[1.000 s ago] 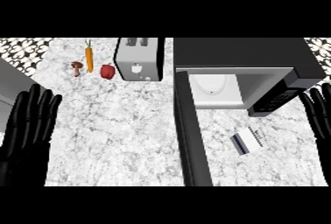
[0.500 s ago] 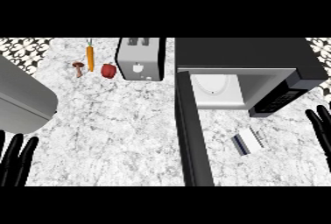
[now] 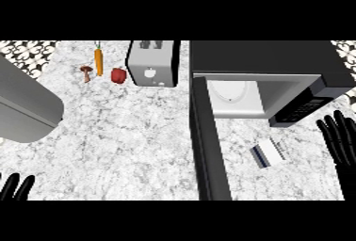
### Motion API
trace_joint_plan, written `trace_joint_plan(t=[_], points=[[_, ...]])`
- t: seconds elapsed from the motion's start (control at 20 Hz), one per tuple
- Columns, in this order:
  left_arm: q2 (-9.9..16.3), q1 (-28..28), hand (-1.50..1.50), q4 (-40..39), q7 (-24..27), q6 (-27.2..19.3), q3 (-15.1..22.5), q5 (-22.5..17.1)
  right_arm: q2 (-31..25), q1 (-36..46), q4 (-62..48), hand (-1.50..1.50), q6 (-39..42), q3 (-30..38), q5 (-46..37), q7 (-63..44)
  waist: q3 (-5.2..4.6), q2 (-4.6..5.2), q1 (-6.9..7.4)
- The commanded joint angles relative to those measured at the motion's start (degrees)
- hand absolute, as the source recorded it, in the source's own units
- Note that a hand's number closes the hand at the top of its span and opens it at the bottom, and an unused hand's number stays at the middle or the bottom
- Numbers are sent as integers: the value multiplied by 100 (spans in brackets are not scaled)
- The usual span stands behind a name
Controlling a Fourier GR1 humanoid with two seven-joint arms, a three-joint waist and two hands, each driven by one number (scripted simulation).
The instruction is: Pick up the milk, place it into the microwave and close the microwave
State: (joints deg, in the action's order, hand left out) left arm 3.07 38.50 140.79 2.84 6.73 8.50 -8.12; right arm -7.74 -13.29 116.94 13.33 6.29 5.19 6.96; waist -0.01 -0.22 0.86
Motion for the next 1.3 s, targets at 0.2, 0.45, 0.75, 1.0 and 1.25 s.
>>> trace_joint_plan(t=[0.2, 0.45, 0.75, 1.0, 1.25], points=[[-58, 755, -150, 457, 624, 463, -150, -467, -70, 115, -1282, -150, -165, 433, -421, 581, 0, -3, 38], [-40, 1206, -150, 810, 574, 658, -165, -629, -67, 289, -2689, -150, -279, 610, -772, 1604, 8, -1, 94], [-46, 1596, -150, 909, 658, 893, -222, -737, -176, 506, -3965, -150, -411, 715, -1126, 2270, 11, 13, 84], [-54, 1525, -150, 598, 1108, 1047, -592, -806, -285, 870, -4951, -150, -331, 726, -1232, 2800, 8, 20, 38], [-5, 2096, -150, 577, 1604, 1488, -636, -947, -221, 1237, -6183, -150, -944, 729, -1770, 3756, 14, 17, 133]])
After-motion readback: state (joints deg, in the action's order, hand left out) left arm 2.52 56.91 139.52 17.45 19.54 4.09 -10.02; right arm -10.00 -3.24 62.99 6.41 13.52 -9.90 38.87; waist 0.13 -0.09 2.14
